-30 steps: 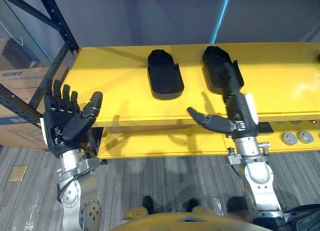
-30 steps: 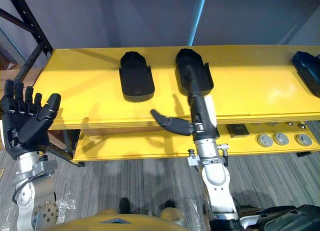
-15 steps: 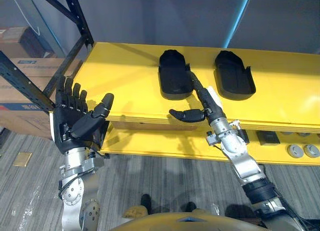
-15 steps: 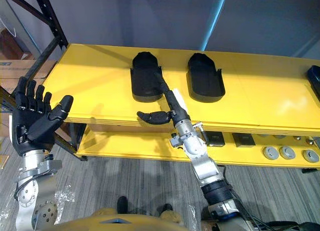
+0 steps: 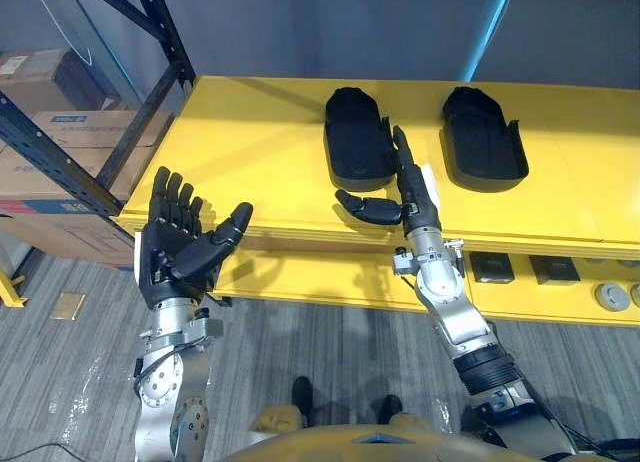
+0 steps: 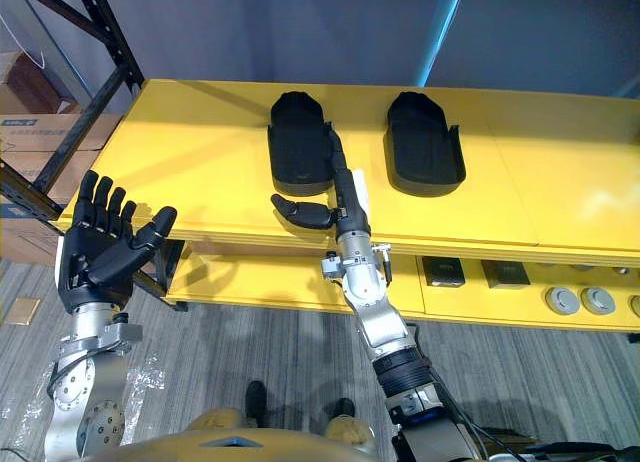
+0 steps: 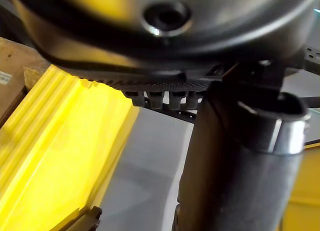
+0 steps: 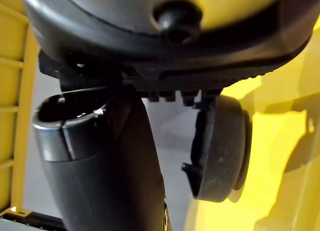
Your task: Walk over and take three plastic housings, then place them on the shelf
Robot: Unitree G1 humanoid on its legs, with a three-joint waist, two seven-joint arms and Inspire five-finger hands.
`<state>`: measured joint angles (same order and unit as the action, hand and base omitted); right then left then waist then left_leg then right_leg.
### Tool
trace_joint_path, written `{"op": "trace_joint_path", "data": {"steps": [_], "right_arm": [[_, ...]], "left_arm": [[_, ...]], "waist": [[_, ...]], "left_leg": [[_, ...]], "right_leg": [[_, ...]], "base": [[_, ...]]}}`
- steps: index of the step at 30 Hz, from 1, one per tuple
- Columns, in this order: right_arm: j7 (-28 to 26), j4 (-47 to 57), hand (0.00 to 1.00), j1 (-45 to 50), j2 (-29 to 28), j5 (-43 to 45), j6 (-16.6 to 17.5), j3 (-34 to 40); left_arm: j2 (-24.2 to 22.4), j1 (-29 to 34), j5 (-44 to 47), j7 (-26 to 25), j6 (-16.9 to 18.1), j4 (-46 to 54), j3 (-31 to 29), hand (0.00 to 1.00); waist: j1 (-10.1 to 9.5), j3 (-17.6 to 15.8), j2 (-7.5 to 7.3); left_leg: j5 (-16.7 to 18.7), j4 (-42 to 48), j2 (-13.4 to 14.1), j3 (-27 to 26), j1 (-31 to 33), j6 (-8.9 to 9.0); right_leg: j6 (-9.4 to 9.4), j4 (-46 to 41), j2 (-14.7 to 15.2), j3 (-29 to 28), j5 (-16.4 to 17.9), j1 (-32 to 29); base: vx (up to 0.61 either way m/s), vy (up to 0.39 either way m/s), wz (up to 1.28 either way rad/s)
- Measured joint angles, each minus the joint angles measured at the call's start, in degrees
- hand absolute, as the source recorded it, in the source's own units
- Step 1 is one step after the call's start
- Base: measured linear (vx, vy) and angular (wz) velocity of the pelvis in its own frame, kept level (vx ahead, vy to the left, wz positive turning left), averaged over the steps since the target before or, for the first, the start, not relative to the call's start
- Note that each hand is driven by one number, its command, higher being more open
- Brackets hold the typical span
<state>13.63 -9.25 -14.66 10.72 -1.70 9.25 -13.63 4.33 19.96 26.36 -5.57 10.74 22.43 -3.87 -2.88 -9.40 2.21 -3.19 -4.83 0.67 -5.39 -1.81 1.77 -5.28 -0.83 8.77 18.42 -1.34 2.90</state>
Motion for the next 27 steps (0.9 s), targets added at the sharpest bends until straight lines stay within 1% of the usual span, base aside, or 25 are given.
{"op": "trace_joint_path", "data": {"steps": [1, 3, 4, 5, 7, 10, 15, 16, 18, 20, 21, 22, 27], "right_arm": [[0.34, -0.01, 1.0, 0.0, -0.09, -0.12, 0.39, -0.11], [0.97, -0.04, 1.0, -0.09, -0.31, -0.14, 3.45, -0.2], [1.24, -0.05, 1.0, -0.21, -0.38, -0.26, 6.0, -0.38], [1.35, -0.04, 1.0, -0.35, -0.39, -0.29, 7.18, -0.5], [1.57, -0.03, 1.0, -1.3, -0.6, -0.28, 11.61, -0.64], [2.5, 0.5, 1.0, -2.46, -1.11, -0.27, 14.13, -0.65], [3.37, 0.57, 1.0, -2.43, -1.68, -0.2, 15.08, -0.57], [3.37, 0.57, 1.0, -2.4, -1.68, -0.15, 15.72, -0.57], [3.7, 0.57, 1.0, -2.4, -1.67, -0.14, 17.02, -0.56], [4.21, 0.57, 1.0, -2.39, -1.67, -0.12, 17.28, -0.37], [4.15, 0.57, 1.0, -2.37, -1.68, -0.04, 17.23, -0.03], [3.63, 0.57, 1.0, -2.36, -1.69, 0.08, 16.91, 0.37], [1.06, 0.4, 1.0, -1.76, -1.55, 2.36, 13.43, 1.28]], "left_arm": [[0.0, 0.0, 0.0, 0.08, 0.0, 0.0, 0.14, 1.0], [-0.01, 0.03, -0.01, 0.23, 0.0, 0.0, 0.97, 1.0], [-0.02, 0.07, -0.01, 0.43, -0.01, 0.0, 1.31, 1.0], [-0.02, 0.07, -0.01, 0.54, -0.01, 0.0, 1.34, 1.0], [-0.01, 0.08, -0.02, 0.68, -0.01, 0.0, 1.32, 1.0], [0.0, 0.21, -0.01, 0.78, -0.01, 0.0, 1.33, 1.0], [0.04, 0.97, -0.02, 0.78, -0.09, -0.01, 1.34, 1.0], [0.04, 0.97, -0.02, 0.78, -0.2, 0.0, 1.37, 1.0], [0.07, 0.98, -0.03, 0.75, -0.82, -0.01, 1.62, 1.0], [0.08, 1.06, -0.03, 0.74, -1.01, -0.06, 2.36, 1.0], [0.1, 1.06, -0.03, 0.74, -1.01, -0.07, 2.87, 1.0], [0.1, 1.07, -0.14, 0.74, -1.01, -0.09, 3.19, 1.0], [0.08, 1.07, -1.19, 0.74, -1.08, -2.4, 3.57, 1.0]], "waist": [[0.01, -0.02, 0.03], [0.0, -0.02, 0.04], [0.0, -0.02, 0.04], [0.02, -0.02, 0.04], [0.06, -0.02, 0.04], [0.04, -0.03, 0.05], [0.05, -0.07, 0.12], [0.08, -0.1, 0.18], [0.1, -0.11, 0.3], [0.1, -0.09, 0.33], [0.1, -0.08, 0.36], [0.11, -0.1, 0.4], [0.23, -0.09, 1.04]], "left_leg": [[-0.1, 0.01, 0.01, 0.0, 0.06, -0.07], [-0.42, 0.04, 0.0, -0.01, 0.26, -0.12], [-0.43, 0.04, 0.0, -0.01, 0.26, -0.13], [-0.43, 0.05, -0.01, -0.03, 0.24, -0.13], [-0.43, 0.05, -0.01, -0.05, 0.21, -0.13], [-0.44, 0.03, 0.0, -0.09, 0.08, -0.1], [-0.37, 0.0, -0.01, -0.21, -0.01, 0.0], [-0.11, -0.01, -0.01, -0.22, -0.01, 0.38], [-0.13, 0.0, -0.01, -0.23, 0.02, 0.37], [-0.18, 0.01, -0.01, -0.23, 0.07, 0.3], [-0.49, 0.01, -0.02, -0.21, 0.24, -0.1], [-0.51, 0.02, -0.03, -0.2, 0.34, -0.11], [-0.59, 0.04, -0.05, -0.17, 0.31, -0.14]], "right_leg": [[0.0, 0.0, 0.0, 0.0, 0.0, -0.08], [0.01, 0.01, 0.0, 0.0, 0.01, -0.28], [0.02, 0.02, 0.01, 0.0, 0.01, -0.29], [0.02, 0.02, 0.02, -0.01, 0.01, -0.29], [0.04, 0.02, 0.03, -0.02, 0.02, -0.28], [0.05, 0.01, 0.04, -0.04, 0.04, -0.18], [0.06, -0.01, 0.08, -0.03, 0.05, -0.13], [0.06, -0.01, 0.08, -0.03, 0.05, -0.14], [0.06, -0.01, 0.08, -0.02, 0.05, -0.18], [0.06, 0.0, 0.08, 0.0, 0.05, -0.22], [0.06, 0.01, 0.08, 0.02, 0.05, -0.35], [0.06, 0.01, 0.09, 0.02, 0.05, -0.44], [0.06, 0.02, 0.11, 0.02, 0.05, -0.44]], "base": [[0.0, 0.0, 0.0], [0.0, 0.0, 0.0], [0.0, 0.0, 0.0], [0.0, 0.0, 0.0], [0.0, 0.0, 0.0], [0.0, 0.0, 0.0], [-0.01, 0.002, -0.01], [0.0, 0.0, 0.0], [0.0, 0.0, 0.0], [0.0, 0.0, 0.0], [0.0, 0.0, 0.0], [0.0, 0.0, 0.0], [0.0, 0.0, 0.0]]}}
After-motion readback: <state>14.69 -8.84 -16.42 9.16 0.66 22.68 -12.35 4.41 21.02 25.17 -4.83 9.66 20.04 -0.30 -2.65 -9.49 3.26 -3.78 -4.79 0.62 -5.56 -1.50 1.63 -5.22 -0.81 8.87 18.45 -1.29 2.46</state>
